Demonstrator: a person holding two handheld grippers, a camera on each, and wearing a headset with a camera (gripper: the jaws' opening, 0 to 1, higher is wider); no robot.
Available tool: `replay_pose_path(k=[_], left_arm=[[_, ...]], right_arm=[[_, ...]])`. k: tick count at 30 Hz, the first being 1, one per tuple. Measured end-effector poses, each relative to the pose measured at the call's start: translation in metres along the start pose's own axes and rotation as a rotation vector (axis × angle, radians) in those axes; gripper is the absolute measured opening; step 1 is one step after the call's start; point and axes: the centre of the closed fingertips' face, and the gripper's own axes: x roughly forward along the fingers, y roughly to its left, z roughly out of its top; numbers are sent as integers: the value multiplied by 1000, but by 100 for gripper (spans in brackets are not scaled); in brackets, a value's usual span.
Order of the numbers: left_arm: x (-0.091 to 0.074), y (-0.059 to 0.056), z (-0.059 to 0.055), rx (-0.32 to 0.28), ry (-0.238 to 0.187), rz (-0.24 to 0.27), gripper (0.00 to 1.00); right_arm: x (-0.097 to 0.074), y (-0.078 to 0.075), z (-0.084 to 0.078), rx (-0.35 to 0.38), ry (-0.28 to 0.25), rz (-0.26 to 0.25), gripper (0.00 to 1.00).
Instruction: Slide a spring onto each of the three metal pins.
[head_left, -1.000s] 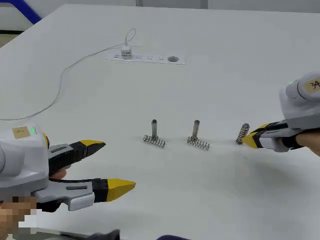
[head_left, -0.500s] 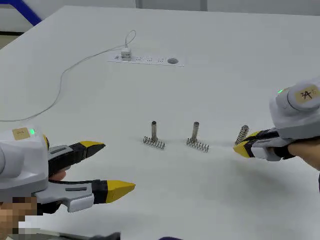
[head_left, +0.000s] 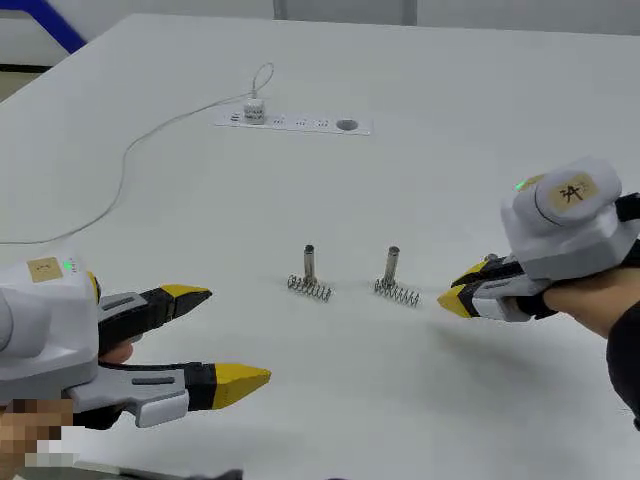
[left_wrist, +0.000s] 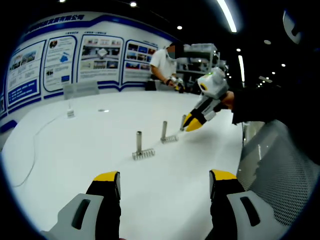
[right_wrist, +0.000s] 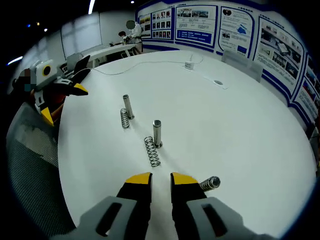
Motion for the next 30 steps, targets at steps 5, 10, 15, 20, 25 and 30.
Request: replay_pose_path(k=[5,10,15,20,25,30], left_arm=[[0,0,0,-1,0,2,74],[0,1,0,-3,-2,4,74],[0,1,-1,-6,-1,5,74],[0,1,-1,-7,1,6,74],[0,1,-1,-7,3,6,74],[-1,1,-1,-8,2,7,74]], right_arm=[[10,6,5,-31,6,22,16],[21,5,5,-51,20,41,16],[28,4,6,-57,23,59,16],[34,6,5,-71,33,81,16],[38,6,3,-76,47,95,16],[40,7,0,-77,58,104,16]])
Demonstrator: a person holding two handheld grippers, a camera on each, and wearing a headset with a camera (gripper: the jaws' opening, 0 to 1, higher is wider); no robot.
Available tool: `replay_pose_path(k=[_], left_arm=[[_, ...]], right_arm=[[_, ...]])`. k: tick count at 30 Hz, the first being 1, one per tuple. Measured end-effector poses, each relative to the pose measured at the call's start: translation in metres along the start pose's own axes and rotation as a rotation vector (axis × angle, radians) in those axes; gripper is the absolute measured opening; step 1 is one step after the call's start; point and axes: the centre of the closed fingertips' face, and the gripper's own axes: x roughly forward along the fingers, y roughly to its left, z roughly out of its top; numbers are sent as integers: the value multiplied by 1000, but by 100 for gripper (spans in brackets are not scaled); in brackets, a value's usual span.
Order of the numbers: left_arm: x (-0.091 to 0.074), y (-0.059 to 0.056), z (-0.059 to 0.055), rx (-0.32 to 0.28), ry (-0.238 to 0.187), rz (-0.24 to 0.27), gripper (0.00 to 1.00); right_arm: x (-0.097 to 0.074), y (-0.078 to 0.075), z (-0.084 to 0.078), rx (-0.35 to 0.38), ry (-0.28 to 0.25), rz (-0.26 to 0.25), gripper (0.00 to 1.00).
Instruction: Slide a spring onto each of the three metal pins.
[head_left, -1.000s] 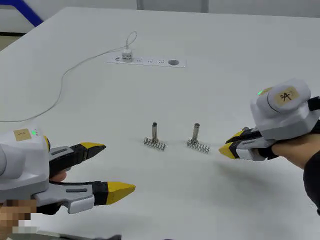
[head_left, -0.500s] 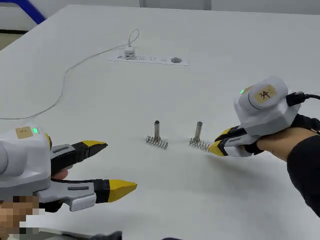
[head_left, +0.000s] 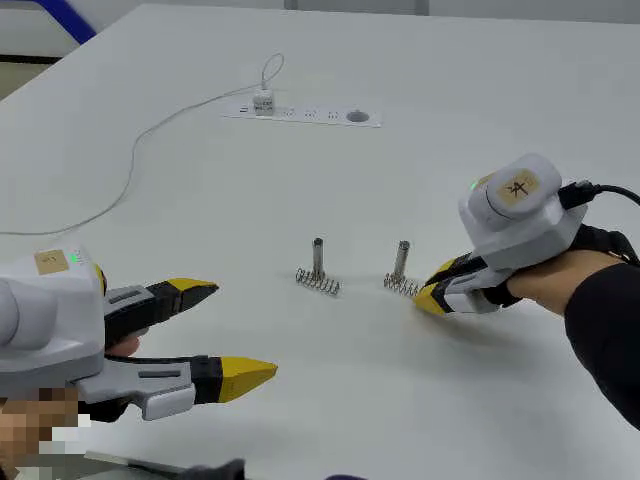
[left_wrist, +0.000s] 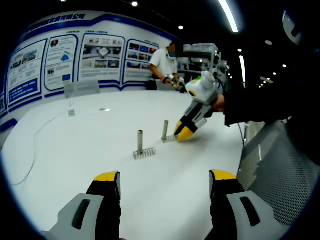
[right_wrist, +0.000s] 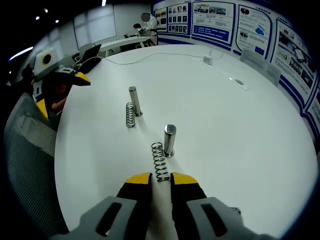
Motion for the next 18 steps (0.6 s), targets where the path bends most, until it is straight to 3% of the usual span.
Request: replay_pose_path(k=[18], left_arm=[[1,-5,-2,34,28,-27,73]], right_arm=[[-7,5,-1,-26,13,-3,12]])
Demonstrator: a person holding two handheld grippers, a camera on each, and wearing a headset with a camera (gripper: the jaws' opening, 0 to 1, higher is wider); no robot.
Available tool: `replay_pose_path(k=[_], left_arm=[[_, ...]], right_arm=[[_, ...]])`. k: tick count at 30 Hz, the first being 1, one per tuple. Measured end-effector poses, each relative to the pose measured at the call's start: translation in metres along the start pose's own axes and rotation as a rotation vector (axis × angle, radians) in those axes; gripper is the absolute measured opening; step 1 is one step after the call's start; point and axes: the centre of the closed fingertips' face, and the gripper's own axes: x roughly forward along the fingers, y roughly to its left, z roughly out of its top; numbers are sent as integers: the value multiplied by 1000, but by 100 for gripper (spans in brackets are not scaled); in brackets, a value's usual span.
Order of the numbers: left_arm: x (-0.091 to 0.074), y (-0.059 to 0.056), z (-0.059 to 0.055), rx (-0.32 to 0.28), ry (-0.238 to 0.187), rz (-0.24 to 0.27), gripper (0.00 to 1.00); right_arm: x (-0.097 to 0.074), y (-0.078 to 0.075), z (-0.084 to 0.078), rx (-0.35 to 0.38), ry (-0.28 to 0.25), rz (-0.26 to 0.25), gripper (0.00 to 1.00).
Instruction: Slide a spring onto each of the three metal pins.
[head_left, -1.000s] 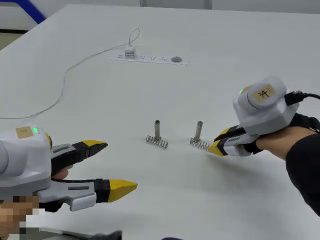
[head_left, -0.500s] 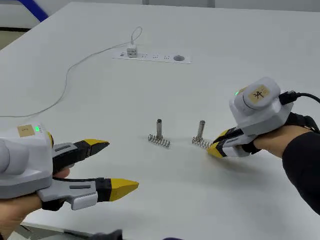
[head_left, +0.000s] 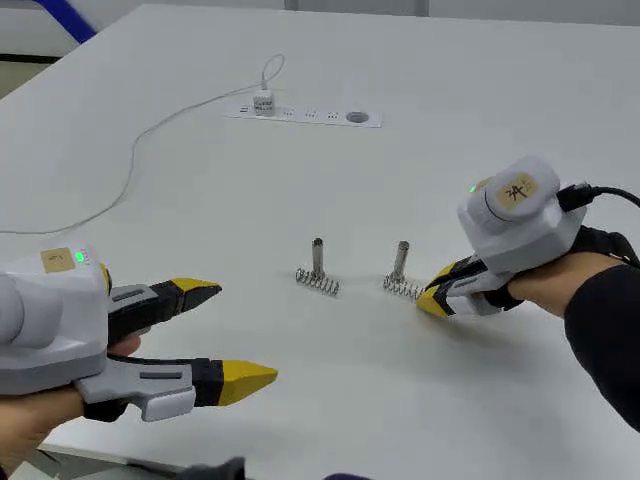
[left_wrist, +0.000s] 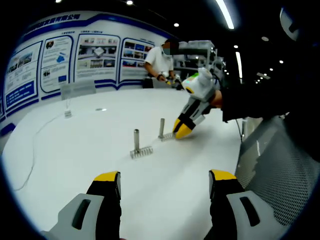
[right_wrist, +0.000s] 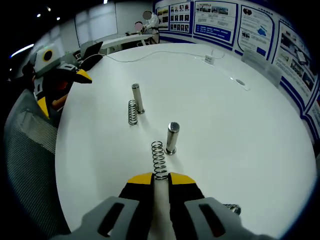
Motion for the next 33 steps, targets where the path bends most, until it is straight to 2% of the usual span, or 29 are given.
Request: replay_pose_path(k=[8,18,28,33], left_arm=[[2,-5,2,31,20,-29,73],[6,-15,9,83,43,-86,71],[19,-22,17,140,66,-155,69],[30,-30,26,172,70,-198,68]], right_arm=[[-14,5,6,-37,-7,-10,12],[-28,18,12,-70,-1,-6,12],[-42,35,26,-121,3,8,12],[-49,42,36,-138,-10,13,12]])
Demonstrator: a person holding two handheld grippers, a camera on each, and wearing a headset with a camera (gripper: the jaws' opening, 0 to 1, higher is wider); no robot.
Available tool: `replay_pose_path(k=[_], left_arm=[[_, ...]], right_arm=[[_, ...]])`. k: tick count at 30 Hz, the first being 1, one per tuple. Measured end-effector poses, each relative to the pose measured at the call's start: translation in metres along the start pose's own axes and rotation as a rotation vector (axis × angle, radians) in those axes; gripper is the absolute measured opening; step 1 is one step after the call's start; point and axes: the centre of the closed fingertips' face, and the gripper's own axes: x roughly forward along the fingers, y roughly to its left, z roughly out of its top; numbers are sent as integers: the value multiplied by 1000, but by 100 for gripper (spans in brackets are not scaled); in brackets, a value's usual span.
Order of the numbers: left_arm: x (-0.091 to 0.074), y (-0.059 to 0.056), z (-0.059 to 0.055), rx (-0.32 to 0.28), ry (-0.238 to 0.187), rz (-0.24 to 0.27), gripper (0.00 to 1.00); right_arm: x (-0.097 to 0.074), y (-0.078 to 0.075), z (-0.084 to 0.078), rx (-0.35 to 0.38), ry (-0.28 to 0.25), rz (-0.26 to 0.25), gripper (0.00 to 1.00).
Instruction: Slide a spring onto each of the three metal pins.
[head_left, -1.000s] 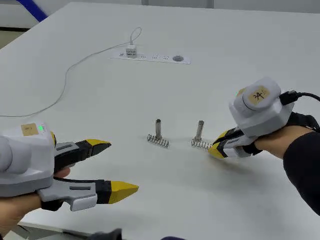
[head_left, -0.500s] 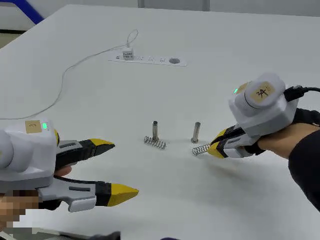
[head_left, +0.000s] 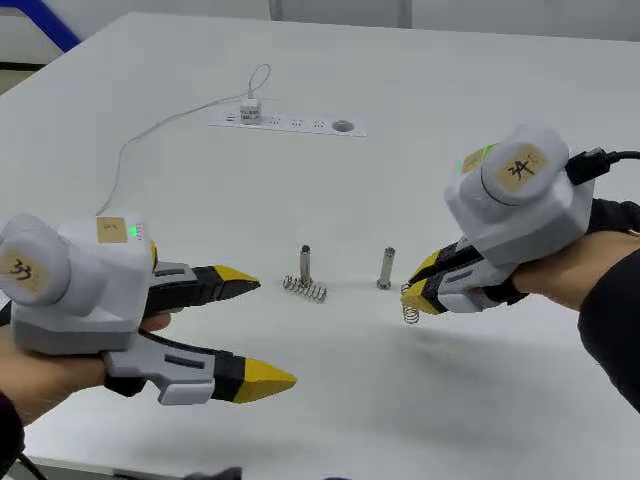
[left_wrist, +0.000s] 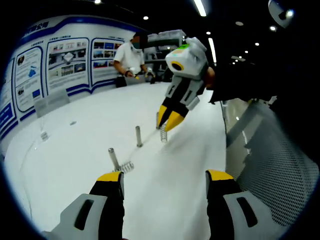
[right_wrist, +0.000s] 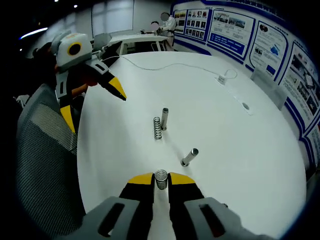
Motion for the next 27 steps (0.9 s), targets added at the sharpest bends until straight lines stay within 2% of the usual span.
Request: replay_pose_path(k=[7,13,20,23,27], left_arm=[[21,-3,16,20,-20,-52,65],[33,-7,22,17,-36,-82,62],[34,-10,26,-3,-63,-96,54],[33,-10,33,-9,-90,-96,51],[33,-10,37,-8,-109,-96,42]], right_arm=[[-12,12,27,-5,-65,22,12],[-23,27,52,52,-149,88,12],[-32,42,73,80,-217,148,12],[-34,49,81,89,-242,174,12],[-34,56,86,82,-251,187,12]])
